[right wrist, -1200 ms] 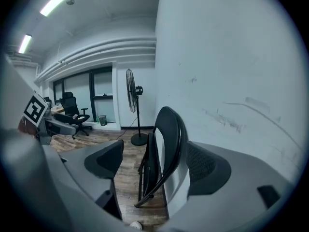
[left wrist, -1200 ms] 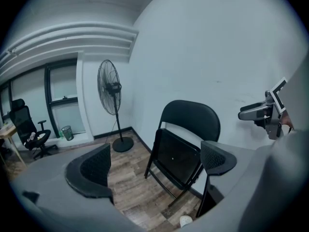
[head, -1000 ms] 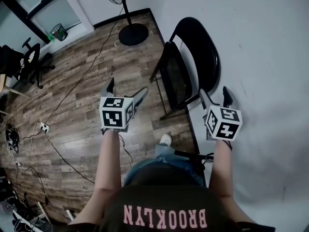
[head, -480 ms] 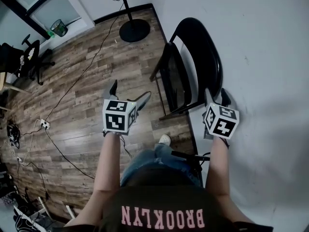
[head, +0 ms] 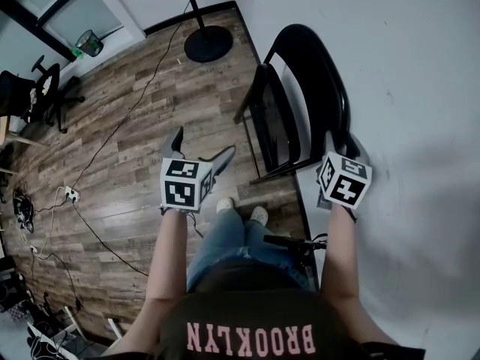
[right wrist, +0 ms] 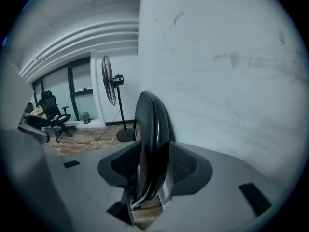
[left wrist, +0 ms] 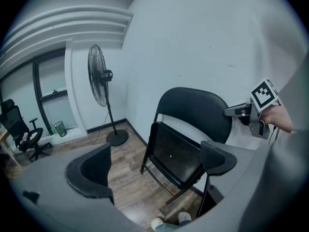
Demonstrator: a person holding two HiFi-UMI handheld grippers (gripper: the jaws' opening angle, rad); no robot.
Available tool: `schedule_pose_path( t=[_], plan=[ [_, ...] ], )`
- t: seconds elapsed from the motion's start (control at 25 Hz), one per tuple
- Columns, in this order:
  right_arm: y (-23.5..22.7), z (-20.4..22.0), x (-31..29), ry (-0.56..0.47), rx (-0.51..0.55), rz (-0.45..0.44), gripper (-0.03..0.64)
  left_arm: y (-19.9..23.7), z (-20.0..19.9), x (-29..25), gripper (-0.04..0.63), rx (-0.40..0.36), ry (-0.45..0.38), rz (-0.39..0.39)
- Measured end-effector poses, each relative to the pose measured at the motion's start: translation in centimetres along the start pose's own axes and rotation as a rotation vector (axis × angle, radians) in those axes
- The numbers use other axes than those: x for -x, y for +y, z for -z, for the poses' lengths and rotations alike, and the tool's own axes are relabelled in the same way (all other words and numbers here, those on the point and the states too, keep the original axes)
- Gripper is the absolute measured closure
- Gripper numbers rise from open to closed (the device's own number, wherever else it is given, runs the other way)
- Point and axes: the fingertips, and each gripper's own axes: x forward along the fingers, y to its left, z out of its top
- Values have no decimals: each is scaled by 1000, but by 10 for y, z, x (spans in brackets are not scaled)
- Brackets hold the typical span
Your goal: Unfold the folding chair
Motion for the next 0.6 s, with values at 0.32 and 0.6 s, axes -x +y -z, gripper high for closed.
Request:
schedule_pose_path(
  t=[0.32,0.6],
  plan=[
    [-3,1,-5,-6,1,64,471,-2,-3,-24,31,-28,25,84],
    [0,2,-4,-1,-1,99,471,-11,-24,-62,32,-12,4,188]
  ],
)
